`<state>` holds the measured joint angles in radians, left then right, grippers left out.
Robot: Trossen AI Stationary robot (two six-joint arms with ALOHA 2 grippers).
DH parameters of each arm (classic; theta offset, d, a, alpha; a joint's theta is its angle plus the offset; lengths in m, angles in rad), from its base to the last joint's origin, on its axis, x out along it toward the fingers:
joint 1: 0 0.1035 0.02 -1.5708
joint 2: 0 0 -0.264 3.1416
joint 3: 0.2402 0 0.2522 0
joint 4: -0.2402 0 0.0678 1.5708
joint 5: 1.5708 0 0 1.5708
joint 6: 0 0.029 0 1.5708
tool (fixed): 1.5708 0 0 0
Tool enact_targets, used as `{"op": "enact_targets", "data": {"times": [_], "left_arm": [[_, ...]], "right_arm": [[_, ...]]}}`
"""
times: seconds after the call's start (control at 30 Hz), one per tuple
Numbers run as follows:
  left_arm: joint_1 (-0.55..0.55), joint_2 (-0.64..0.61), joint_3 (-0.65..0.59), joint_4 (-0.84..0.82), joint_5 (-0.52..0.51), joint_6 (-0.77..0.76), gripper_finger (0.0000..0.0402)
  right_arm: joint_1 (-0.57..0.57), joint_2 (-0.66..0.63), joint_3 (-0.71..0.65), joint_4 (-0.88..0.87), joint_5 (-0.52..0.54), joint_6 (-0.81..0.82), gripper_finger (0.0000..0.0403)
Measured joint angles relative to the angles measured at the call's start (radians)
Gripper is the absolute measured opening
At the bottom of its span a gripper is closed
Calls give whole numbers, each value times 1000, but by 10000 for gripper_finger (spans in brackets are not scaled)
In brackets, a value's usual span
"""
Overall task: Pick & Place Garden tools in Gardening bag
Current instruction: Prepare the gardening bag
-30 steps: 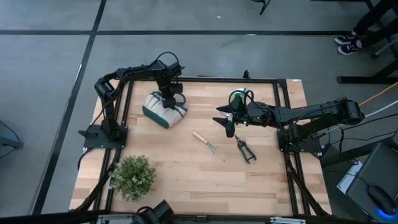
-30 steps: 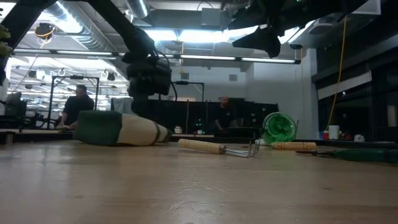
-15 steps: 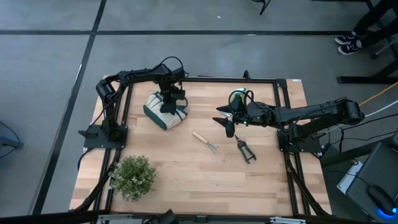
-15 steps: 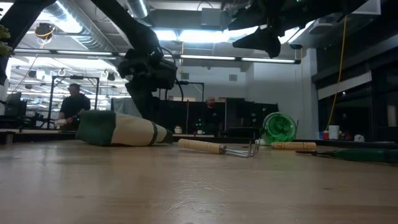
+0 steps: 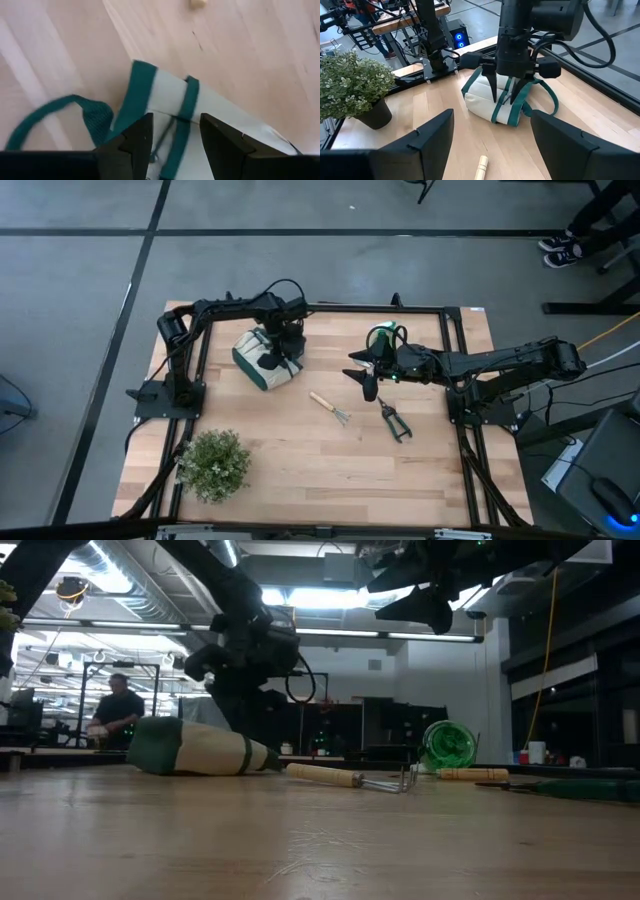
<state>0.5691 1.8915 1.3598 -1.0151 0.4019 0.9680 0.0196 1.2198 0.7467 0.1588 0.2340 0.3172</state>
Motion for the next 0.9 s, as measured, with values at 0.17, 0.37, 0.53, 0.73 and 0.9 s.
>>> {"op": "enact_targets", "data": {"times": [0.17,0.37,0.53,0.73,0.9], "left_arm": [[-7,0,0,-31,-30,-21,158],[-4,0,0,-101,-82,-20,158],[-4,0,0,-134,-87,-44,157],[-5,0,-1,-190,-87,-33,127],[-5,0,-1,-197,-88,-66,73]], "right_arm": [[0,0,0,0,-2,0,268],[0,0,0,-2,-2,0,268],[0,0,0,-14,-2,0,268],[0,0,0,-46,-2,0,268],[0,0,0,-48,-2,0,268]]}}
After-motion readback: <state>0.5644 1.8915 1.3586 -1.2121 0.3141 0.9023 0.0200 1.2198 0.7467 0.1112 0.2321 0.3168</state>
